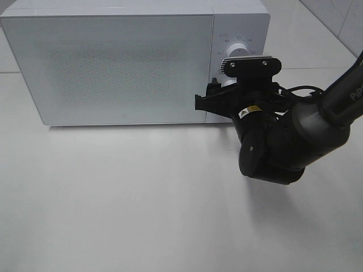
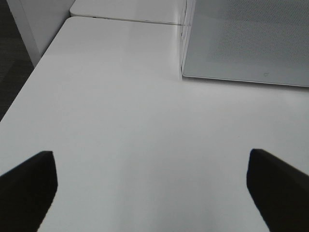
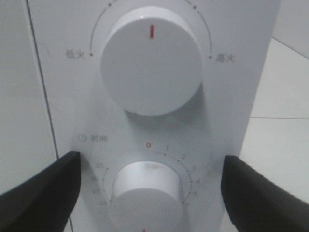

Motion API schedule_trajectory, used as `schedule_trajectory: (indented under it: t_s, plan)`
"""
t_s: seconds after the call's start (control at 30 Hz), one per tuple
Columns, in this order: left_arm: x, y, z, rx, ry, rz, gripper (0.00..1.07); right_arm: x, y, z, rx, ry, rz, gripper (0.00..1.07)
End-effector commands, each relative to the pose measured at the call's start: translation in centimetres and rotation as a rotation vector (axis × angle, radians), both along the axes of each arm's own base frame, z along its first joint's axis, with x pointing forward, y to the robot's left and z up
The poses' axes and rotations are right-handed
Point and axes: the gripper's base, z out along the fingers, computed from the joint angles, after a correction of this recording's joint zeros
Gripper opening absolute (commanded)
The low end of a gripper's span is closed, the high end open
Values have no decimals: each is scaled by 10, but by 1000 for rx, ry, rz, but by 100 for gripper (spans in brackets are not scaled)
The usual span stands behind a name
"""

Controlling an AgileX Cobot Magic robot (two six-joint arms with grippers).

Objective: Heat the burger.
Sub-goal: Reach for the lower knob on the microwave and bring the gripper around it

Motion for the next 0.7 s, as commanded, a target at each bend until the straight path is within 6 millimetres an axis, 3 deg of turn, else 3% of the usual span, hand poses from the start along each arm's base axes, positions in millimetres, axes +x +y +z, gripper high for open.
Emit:
schedule_trajectory:
  t_s: [0.03, 0.7]
  plan:
    - [-2, 0, 0, -7, -21, 1, 100, 5, -3, 6, -9, -46, 0, 76]
    - [-2, 0, 0, -7, -21, 1, 100, 5, 0, -2, -32, -39, 42, 75]
